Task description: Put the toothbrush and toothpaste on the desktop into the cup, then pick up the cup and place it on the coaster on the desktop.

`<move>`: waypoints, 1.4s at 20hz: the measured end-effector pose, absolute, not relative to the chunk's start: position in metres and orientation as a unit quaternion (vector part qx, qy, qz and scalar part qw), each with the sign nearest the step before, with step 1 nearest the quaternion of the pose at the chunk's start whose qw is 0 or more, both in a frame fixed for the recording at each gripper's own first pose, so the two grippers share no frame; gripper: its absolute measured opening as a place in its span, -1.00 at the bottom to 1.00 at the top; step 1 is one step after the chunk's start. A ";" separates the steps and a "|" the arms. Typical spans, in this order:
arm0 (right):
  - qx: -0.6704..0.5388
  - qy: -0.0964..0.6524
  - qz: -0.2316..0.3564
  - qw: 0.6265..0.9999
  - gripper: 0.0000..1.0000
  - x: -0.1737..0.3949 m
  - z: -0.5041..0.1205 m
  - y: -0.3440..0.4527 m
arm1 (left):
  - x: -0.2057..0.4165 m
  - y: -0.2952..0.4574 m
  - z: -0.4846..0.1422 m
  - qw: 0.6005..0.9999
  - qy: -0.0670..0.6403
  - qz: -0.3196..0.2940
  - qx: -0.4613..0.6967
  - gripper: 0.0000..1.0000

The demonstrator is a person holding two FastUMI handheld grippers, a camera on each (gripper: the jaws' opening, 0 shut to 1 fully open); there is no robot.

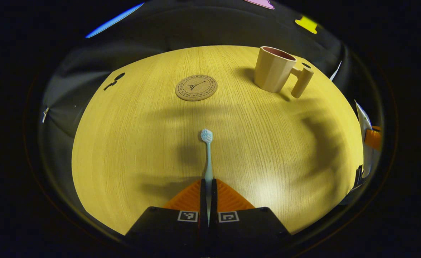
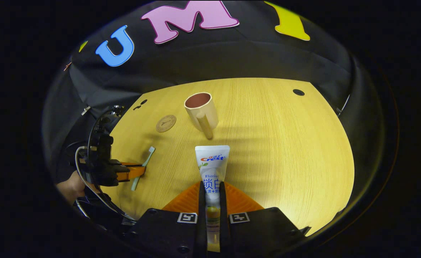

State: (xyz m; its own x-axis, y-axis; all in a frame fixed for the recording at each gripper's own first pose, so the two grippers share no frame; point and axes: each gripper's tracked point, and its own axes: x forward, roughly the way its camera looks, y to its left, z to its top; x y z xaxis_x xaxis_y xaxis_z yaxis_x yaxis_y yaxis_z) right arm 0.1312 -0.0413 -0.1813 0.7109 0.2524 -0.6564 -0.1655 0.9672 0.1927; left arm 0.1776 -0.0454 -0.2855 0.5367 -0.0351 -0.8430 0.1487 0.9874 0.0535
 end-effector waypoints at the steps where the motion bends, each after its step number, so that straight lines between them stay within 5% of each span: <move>1: 0.058 0.354 0.116 0.926 -0.65 0.136 -0.175 -0.041 | 0.176 -0.046 -0.285 0.877 0.474 -0.053 0.055 -0.87; 20: 0.112 0.096 0.195 0.970 -0.66 0.279 -0.029 0.012 | 0.171 -0.058 -0.188 0.944 0.325 -0.043 -0.019 -0.87; 28: 0.140 0.031 0.196 0.970 -0.66 0.351 -0.026 0.030 | 0.170 -0.059 -0.170 0.961 0.272 -0.031 -0.035 -0.87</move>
State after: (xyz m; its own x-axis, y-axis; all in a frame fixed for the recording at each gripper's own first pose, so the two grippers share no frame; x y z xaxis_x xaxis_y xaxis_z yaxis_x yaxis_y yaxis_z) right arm 0.3505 0.0305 -0.0261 0.9211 0.3893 -0.0051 -0.3719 0.8838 0.2839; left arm 0.1702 -0.0592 -0.1702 0.8497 -0.0784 -0.5214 0.0405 0.9957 -0.0837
